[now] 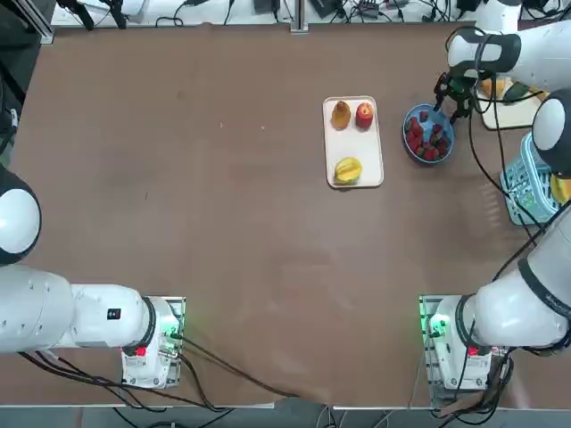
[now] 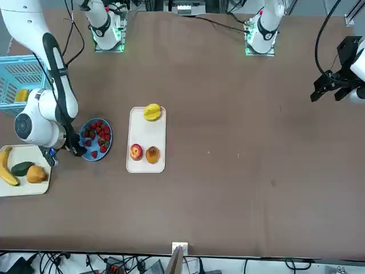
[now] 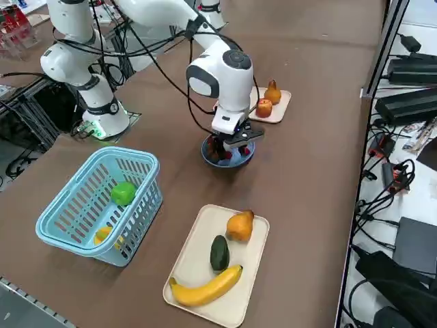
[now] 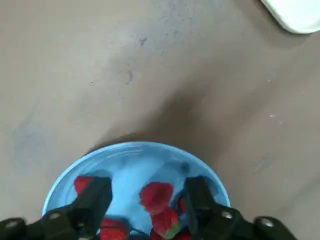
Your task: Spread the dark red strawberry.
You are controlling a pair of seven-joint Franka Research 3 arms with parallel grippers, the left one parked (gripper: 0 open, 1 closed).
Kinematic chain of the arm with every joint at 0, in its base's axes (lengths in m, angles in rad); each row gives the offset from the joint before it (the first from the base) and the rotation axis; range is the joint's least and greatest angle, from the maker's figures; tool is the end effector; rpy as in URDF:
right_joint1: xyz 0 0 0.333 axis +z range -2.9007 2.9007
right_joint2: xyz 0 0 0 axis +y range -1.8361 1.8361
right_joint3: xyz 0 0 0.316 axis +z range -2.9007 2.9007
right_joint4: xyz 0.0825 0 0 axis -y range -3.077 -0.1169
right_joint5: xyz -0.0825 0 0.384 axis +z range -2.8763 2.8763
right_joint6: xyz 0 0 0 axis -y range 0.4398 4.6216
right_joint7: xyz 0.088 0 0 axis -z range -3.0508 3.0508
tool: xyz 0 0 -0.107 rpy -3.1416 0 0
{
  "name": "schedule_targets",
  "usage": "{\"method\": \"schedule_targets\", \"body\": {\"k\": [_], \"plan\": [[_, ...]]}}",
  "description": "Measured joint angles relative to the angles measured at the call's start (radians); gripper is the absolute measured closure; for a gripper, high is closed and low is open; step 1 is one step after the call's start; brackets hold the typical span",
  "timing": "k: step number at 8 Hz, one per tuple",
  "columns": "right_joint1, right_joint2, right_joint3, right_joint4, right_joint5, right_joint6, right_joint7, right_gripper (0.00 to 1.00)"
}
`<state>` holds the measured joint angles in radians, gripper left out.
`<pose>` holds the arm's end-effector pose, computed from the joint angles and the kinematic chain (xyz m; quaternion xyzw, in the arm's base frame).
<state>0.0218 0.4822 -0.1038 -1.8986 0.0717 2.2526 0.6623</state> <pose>0.6163 -0.0460 0.2375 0.9223 -0.3814 -0.0603 0.0159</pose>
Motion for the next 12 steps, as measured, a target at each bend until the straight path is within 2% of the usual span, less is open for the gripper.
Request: {"method": "schedule_targets", "body": {"k": [1, 2, 4, 6, 7, 10, 12], "plan": [[0.004, -0.012, 0.005, 0.009, 0.000, -0.034, -0.004, 0.00], [0.015, -0.035, 0.015, 0.020, -0.001, -0.095, -0.010, 0.00], [0.093, -0.092, 0.028, 0.023, -0.004, -0.187, -0.059, 0.00], [0.180, -0.114, 0.032, -0.001, -0.008, -0.204, -0.211, 0.00], [0.196, -0.114, 0.032, -0.020, -0.010, -0.204, -0.328, 0.00], [0.183, -0.113, 0.016, -0.049, -0.011, -0.203, -0.654, 0.00], [0.156, -0.106, 0.008, -0.052, -0.011, -0.189, -0.721, 0.03]]}}
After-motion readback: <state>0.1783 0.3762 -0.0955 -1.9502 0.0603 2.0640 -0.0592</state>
